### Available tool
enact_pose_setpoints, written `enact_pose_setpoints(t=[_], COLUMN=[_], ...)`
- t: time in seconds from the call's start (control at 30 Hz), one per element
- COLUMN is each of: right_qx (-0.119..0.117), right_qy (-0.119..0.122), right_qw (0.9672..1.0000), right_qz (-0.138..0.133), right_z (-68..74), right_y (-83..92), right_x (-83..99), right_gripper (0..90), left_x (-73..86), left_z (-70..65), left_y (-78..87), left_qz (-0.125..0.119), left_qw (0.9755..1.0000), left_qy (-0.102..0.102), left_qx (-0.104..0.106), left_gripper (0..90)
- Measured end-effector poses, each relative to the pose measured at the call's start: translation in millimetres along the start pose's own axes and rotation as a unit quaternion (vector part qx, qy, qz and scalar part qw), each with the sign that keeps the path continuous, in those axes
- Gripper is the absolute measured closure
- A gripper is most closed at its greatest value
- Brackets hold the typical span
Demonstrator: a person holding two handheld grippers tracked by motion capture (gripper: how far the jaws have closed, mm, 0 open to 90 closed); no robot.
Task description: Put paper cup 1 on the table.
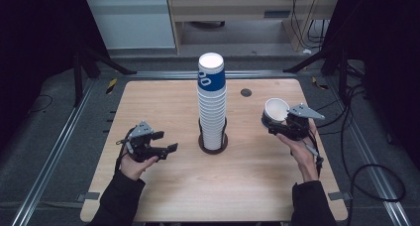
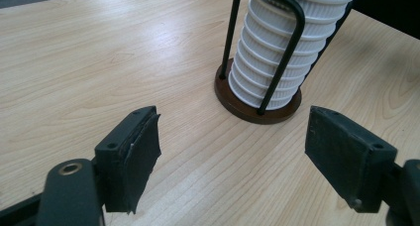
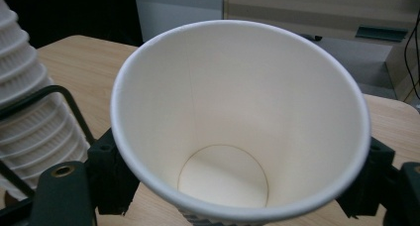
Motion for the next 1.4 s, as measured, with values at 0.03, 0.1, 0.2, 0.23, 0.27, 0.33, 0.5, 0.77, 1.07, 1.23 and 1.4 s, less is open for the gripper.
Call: enact_pose_setpoints(t=[0.03, 0.1, 0.2, 0.23, 0.27, 0.33, 0.5, 0.77, 1.07, 1.23, 1.4], right_qx=[0.001, 0.004, 0.011, 0.013, 0.016, 0.018, 0.015, 0.009, 0.01, 0.01, 0.003], right_qy=[-0.001, -0.003, -0.003, -0.002, -0.003, -0.003, -0.008, -0.002, 0.007, 0.009, 0.017], right_qw=[1.0, 0.9999, 0.9996, 0.9994, 0.9989, 0.9987, 0.9973, 0.9946, 0.9929, 0.9922, 0.9904], right_qz=[0.004, 0.012, 0.027, 0.031, 0.043, 0.047, 0.072, 0.103, 0.118, 0.124, 0.137], right_z=[-1.7, -4.8, -7.9, -8.6, -10.8, -12.0, -15.7, -14.8, -13.5, -11.4, -8.6], right_y=[-3.4, -10.9, -21.7, -24.8, -30.7, -33.3, -44.2, -53.6, -61.4, -63.6, -64.6], right_x=[0.6, 2.4, 7.0, 9.1, 13.8, 16.2, 26.1, 35.7, 41.7, 42.8, 43.2], right_gripper=[20.5, 20.5, 20.4, 20.4, 20.4, 20.4, 20.3, 20.2, 19.7, 19.1, 8.2], left_x=[0.5, 1.1, 1.7, 1.9, 2.3, 2.5, 2.5, 2.7, 2.7, 3.1, 3.0], left_z=[0.8, 2.0, 3.2, 3.2, 2.7, 2.6, 3.3, 1.6, -0.4, 0.3, -0.4], left_y=[-0.2, -0.9, -1.6, -1.8, -2.6, -2.7, -1.4, -2.2, -4.0, -4.6, -4.3], left_qz=[0.002, 0.002, 0.003, 0.004, 0.006, 0.007, 0.004, 0.005, 0.008, 0.01, 0.008], left_qw=[1.0, 1.0, 1.0, 1.0, 1.0, 1.0, 1.0, 1.0, 0.9999, 0.9999, 0.9999], left_qy=[0.0, 0.002, 0.004, 0.004, 0.002, 0.0, 0.001, -0.003, -0.005, -0.006, -0.006], left_qx=[-0.002, -0.002, -0.003, -0.004, -0.005, -0.006, -0.007, -0.007, -0.008, -0.007, -0.006], left_gripper=[20.7, 20.8, 20.8, 20.7, 20.7, 20.7, 20.8, 20.9, 20.8, 20.7, 20.6])
Point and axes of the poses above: each handheld gripper's, and its own axes: y roughly backward along the jaws, x roughly out of its underside, z roughly to its left, the point moved 5 cm from there along -y, roughly forward along the jaws, and after that the axes turned 15 degrees about z, right-handed, at the moved point
